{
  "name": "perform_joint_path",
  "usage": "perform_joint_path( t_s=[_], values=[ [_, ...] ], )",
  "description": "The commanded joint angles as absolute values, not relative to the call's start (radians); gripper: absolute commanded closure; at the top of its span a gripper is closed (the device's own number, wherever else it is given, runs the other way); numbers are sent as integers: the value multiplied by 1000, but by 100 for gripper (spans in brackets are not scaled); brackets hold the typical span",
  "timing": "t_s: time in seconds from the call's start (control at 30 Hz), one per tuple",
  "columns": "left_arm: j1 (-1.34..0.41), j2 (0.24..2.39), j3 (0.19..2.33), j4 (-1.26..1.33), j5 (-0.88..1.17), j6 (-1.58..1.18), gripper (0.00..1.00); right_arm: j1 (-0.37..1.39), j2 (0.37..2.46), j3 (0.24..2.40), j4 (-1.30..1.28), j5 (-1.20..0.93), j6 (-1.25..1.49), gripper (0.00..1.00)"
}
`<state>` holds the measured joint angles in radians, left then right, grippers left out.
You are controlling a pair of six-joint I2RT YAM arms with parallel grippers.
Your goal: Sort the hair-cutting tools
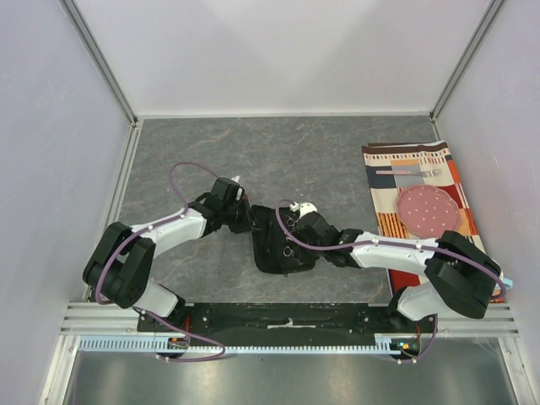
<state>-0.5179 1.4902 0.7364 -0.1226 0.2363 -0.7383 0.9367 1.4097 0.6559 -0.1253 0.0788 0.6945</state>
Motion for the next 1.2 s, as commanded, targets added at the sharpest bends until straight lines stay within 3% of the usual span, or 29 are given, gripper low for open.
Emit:
perform_joint_path(
  t_s=[0.0, 0.43, 1.17],
  values=[
    [-528, 1456, 776, -247, 155, -689, 98, 960, 1453, 698, -9, 25, 749, 100],
    [-535, 1440, 790, -262, 152, -692, 98, 992, 1535, 712, 83, 3, 785, 100],
    [-534, 1405, 793, -262, 69, -726, 98, 1057, 1511, 695, -101, -18, 784, 100]
  ],
)
